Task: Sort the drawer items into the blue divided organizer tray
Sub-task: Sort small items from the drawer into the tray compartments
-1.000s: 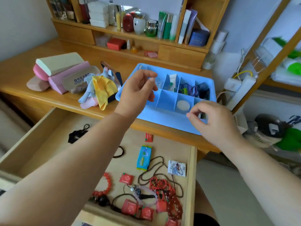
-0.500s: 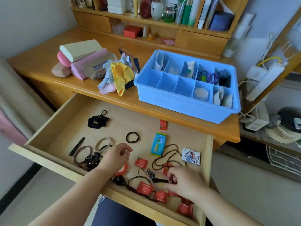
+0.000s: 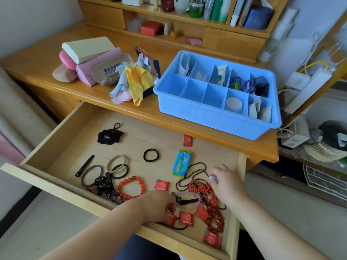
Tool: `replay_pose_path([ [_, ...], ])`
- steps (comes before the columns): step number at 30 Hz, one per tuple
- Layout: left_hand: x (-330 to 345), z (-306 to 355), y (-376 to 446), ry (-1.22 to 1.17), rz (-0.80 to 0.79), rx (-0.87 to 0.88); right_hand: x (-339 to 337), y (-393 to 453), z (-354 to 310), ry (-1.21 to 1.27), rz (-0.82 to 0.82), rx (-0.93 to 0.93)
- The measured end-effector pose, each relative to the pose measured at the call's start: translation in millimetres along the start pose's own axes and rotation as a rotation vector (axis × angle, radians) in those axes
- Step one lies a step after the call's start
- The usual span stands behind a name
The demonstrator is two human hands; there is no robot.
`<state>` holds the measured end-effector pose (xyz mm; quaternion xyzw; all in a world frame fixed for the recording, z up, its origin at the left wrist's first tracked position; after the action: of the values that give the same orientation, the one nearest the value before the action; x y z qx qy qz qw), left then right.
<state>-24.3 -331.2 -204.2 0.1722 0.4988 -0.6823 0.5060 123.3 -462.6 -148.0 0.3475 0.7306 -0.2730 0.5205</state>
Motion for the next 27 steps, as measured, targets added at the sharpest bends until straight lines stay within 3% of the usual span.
replay_pose_path([
  [5, -3, -6, 1, -0.064, 0.005, -0.064, 12, 19, 7, -0.365, -0.219, 0.033],
  [10, -31, -21, -1, -0.197, 0.243, -0.146, 14, 17, 2, -0.453, -0.25, -0.034],
  [15, -55, -29, 1, -0.182, 0.497, -0.179, -36, 19, 3, -0.181, -0.085, 0.032],
  [22, -59, -35, 20, -0.031, 0.474, -0.072, -148, 22, -39, 0.573, 0.047, -0.062],
  [25, -58, -37, 20, -0.009, 0.455, -0.101, -216, 36, -36, 0.687, 0.381, -0.092],
  [27, -55, -38, 19, -0.017, 0.431, -0.134, -249, 52, -30, 0.457, 0.6, -0.105],
])
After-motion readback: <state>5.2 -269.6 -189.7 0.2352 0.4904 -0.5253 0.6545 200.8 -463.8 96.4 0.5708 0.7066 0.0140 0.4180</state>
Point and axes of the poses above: each hand's wrist, its own y-axis towards the middle knuckle, its own x-axis out of the palm, z = x × y, the point moved 7 cm from there along y, towards the middle knuckle, and after that the axes turned 8 degrees about z, right-handed, at the moved point
